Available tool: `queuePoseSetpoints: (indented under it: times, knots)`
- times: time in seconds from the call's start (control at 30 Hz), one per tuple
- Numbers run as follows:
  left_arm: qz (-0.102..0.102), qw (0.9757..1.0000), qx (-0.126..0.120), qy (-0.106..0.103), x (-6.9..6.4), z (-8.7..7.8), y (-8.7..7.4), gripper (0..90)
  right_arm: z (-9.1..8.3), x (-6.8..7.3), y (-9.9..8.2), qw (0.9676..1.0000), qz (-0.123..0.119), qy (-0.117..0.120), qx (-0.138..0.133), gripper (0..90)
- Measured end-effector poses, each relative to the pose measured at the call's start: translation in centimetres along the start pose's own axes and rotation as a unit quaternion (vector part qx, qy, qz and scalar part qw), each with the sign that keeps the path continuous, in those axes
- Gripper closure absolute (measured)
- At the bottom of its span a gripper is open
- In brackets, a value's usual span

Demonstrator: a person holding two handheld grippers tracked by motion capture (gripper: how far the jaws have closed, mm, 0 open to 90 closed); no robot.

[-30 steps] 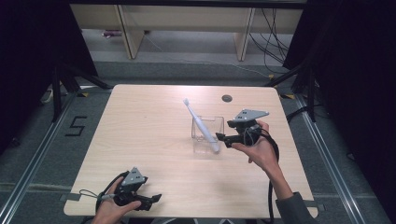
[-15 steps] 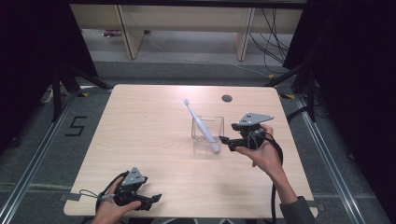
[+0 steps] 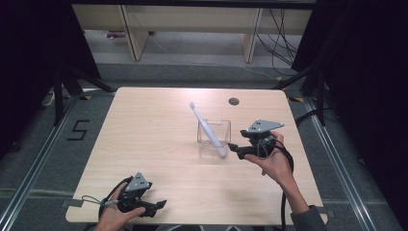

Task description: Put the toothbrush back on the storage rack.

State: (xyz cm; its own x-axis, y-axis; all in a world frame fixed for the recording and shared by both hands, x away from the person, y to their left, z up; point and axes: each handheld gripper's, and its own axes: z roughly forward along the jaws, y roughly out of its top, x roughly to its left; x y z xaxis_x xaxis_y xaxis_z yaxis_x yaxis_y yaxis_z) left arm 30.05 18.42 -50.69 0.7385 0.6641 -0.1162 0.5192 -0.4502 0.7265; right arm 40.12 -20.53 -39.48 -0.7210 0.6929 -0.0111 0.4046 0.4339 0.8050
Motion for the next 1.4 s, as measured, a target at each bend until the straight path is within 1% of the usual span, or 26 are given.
queuePoseSetpoints:
  times: [0.03, 0.07, 0.1, 0.13, 0.17, 0.23, 0.27, 0.37, 0.47, 0.6, 0.63, 0.67, 0.73, 0.77, 0.8, 0.9, 0.93, 0.97, 1.0, 1.1, 1.13, 1.23, 1.3, 1.33, 1.37, 1.4]
  knots:
    - [0.001, 1.0000, 0.001, 0.000, 0.0, 0.0, 0.0, 14.9, 0.0, -0.2, 0.0, 0.9998, -0.016, -0.003, -0.006, 32.0]
    - [0.000, 1.0000, 0.000, 0.000, 0.0, 0.0, 0.0, 14.9, 0.0, -0.2, -0.1, 0.9998, -0.019, -0.004, -0.006, 31.8]
    - [0.000, 1.0000, 0.000, 0.000, 0.0, 0.0, 0.0, 14.9, 0.0, -0.2, -0.2, 0.9999, -0.013, -0.004, -0.003, 31.6]
    - [0.000, 1.0000, 0.000, 0.000, 0.0, 0.0, 0.0, 14.9, -0.1, -0.3, -0.2, 0.9998, -0.021, -0.003, -0.004, 31.6]
    - [0.000, 1.0000, 0.000, 0.000, 0.0, 0.0, 0.0, 14.9, -0.1, -0.1, -0.2, 0.9999, -0.013, -0.001, 0.000, 31.5]
    - [0.001, 1.0000, 0.000, 0.000, 0.0, 0.0, 0.0, 14.9, -0.2, -0.3, -0.3, 0.9997, -0.023, -0.006, -0.005, 31.0]
    - [0.000, 1.0000, 0.001, 0.000, 0.0, 0.0, 0.0, 14.9, -0.2, -0.2, -0.4, 0.9998, -0.017, -0.007, -0.004, 30.9]
    - [0.000, 1.0000, 0.001, 0.000, 0.0, 0.0, 0.0, 14.9, -0.3, -0.2, -0.7, 0.9999, -0.016, -0.005, 0.002, 30.2]
    - [0.001, 1.0000, 0.001, 0.000, 0.0, 0.0, 0.0, 14.9, -0.3, -0.2, -1.0, 0.9998, -0.018, -0.007, -0.002, 27.6]
    - [0.000, 1.0000, 0.000, 0.000, 0.0, 0.0, 0.0, 14.9, -0.7, -0.1, -1.3, 0.9999, -0.008, -0.009, 0.005, 24.9]
    - [0.001, 1.0000, 0.001, 0.000, 0.0, 0.0, 0.0, 14.9, -0.7, -0.3, -1.3, 0.9997, -0.018, -0.015, -0.005, 23.9]
    - [0.001, 1.0000, 0.001, 0.000, 0.0, 0.0, 0.0, 14.9, -0.8, -0.2, -1.4, 0.9999, -0.008, -0.011, 0.000, 23.5]
    - [0.001, 1.0000, 0.001, 0.000, 0.0, 0.0, 0.0, 14.9, -0.8, -0.3, -1.6, 0.9998, -0.012, -0.012, -0.006, 23.0]
    - [0.000, 1.0000, 0.001, 0.000, 0.0, 0.0, 0.0, 14.9, -0.9, -0.2, -1.7, 0.9999, -0.001, -0.010, 0.002, 22.7]
    - [0.001, 1.0000, 0.001, 0.000, 0.0, 0.0, 0.0, 14.9, -0.9, -0.3, -1.8, 0.9999, -0.007, -0.015, -0.004, 22.6]
    - [0.000, 1.0000, 0.001, 0.000, 0.0, 0.0, 0.0, 14.9, -1.0, -0.4, -1.9, 0.9998, -0.012, -0.014, -0.005, 21.8]
    - [-0.007, 1.0000, -0.004, -0.001, -0.1, 0.1, 0.0, 14.9, -1.0, -0.4, -2.0, 0.9999, -0.011, -0.011, -0.005, 21.7]
    - [0.000, 1.0000, 0.001, 0.000, 0.0, 0.0, 0.0, 14.9, -1.1, -0.3, -2.0, 0.9999, -0.007, -0.010, -0.001, 21.6]
    - [-0.001, 1.0000, 0.001, 0.000, 0.0, 0.0, 0.0, 14.9, -1.0, -0.4, -2.1, 0.9997, -0.016, -0.017, -0.006, 21.5]
    - [-0.001, 1.0000, 0.000, 0.000, 0.0, 0.0, 0.0, 14.9, -1.1, -0.2, -2.3, 0.9999, -0.007, -0.012, -0.003, 21.3]
    - [-0.001, 1.0000, 0.000, 0.000, 0.0, 0.0, 0.0, 14.9, -1.1, -0.4, -2.3, 0.9996, -0.025, -0.015, -0.005, 21.2]
    - [-0.001, 1.0000, 0.000, 0.000, 0.0, 0.0, 0.0, 14.9, -1.3, -0.1, -2.5, 0.9999, -0.007, -0.014, -0.003, 21.2]
    - [-0.001, 1.0000, 0.000, 0.000, 0.0, 0.0, 0.0, 14.9, -1.4, 0.0, -2.6, 0.9999, -0.006, -0.010, 0.003, 21.2]
    - [-0.001, 1.0000, 0.001, 0.000, 0.0, 0.0, 0.0, 14.9, -1.4, -0.1, -2.7, 0.9999, -0.012, -0.012, -0.002, 21.2]
    - [-0.001, 1.0000, 0.001, 0.000, 0.0, 0.0, 0.0, 14.9, -1.5, 0.0, -2.8, 0.9998, -0.011, -0.015, -0.004, 21.3]
    - [-0.001, 1.0000, 0.001, 0.000, 0.0, 0.0, 0.0, 14.9, -1.5, 0.1, -2.9, 0.9999, -0.003, -0.014, -0.003, 21.3]
